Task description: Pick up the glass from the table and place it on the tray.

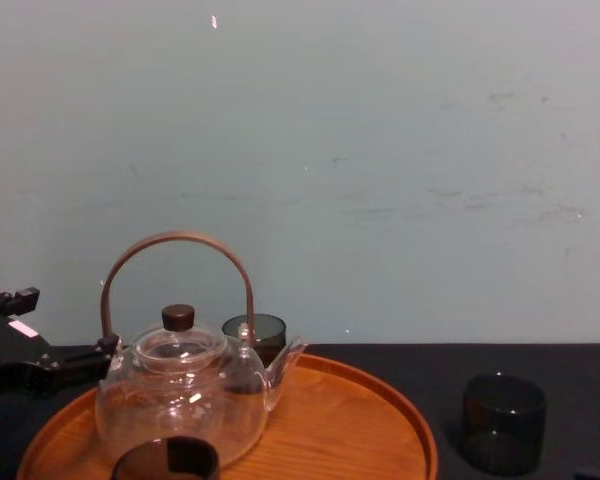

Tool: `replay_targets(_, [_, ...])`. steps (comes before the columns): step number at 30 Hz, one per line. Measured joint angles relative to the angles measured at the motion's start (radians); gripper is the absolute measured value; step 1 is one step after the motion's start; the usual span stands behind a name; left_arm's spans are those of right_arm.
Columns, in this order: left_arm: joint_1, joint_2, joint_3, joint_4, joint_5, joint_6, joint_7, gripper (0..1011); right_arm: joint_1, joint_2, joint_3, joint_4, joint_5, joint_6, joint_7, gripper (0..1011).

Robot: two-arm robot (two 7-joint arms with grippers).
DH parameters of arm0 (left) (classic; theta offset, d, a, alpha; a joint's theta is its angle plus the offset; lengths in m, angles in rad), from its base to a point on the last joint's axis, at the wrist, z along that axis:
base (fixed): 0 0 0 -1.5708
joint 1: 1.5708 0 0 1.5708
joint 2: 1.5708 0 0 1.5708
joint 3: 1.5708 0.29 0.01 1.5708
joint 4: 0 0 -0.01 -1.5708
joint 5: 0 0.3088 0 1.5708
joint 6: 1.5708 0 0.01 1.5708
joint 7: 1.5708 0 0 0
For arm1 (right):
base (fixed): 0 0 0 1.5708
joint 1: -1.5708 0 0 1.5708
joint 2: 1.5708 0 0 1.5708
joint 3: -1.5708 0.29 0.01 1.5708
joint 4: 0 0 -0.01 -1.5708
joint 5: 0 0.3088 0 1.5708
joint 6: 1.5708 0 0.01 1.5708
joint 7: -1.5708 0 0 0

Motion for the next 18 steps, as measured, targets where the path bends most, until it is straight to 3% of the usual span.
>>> replay_targets(18, [0.000,0.000,0.000,0.000,0.000,0.000,0.000,1010,-0.018,-0.003,0.021,-0.020,-0.009,-0.002,-0.004,1009])
